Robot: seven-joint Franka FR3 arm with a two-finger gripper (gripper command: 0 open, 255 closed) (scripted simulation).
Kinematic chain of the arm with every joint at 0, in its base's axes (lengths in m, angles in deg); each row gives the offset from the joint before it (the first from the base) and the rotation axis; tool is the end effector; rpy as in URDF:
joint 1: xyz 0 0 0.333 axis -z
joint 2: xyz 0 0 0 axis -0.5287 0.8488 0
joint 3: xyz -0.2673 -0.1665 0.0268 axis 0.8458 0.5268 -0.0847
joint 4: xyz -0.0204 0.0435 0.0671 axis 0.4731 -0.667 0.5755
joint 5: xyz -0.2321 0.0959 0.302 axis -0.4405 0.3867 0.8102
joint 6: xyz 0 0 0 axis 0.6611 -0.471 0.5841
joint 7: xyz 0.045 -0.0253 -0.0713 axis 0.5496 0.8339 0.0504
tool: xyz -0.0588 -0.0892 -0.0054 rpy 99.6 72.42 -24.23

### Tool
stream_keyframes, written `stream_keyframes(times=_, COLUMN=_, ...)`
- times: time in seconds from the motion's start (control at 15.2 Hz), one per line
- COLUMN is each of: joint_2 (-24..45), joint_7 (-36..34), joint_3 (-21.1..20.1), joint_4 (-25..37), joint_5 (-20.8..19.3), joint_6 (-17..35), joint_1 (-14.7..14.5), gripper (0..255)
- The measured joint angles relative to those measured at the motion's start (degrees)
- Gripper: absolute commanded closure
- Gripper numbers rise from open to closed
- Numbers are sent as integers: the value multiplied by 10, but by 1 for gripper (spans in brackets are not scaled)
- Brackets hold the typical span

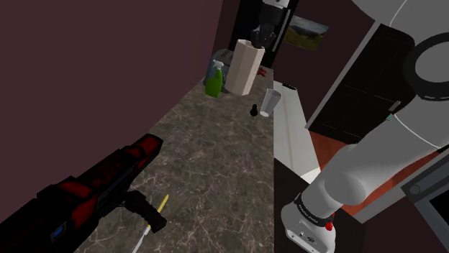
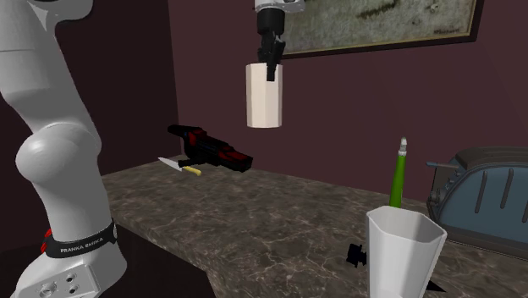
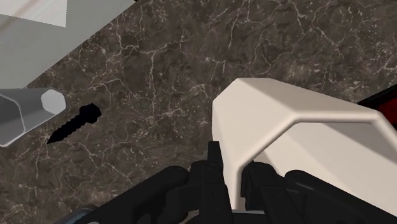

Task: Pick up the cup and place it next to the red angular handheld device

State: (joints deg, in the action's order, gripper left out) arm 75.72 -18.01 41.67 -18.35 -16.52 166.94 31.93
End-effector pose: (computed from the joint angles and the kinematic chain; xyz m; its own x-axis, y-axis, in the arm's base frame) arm 0.4875 -0.0618 0.6633 0.9943 -0.1038 -0.0235 -0.1038 -0.9946 -0.0027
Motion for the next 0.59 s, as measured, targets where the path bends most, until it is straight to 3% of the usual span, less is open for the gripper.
stream_keyframes(times=0.59, joint_2=-136, joint_7=-103, joint_3=-67, joint_4=-135, joint_5=14, joint_6=-2, joint_1=-35, gripper=255)
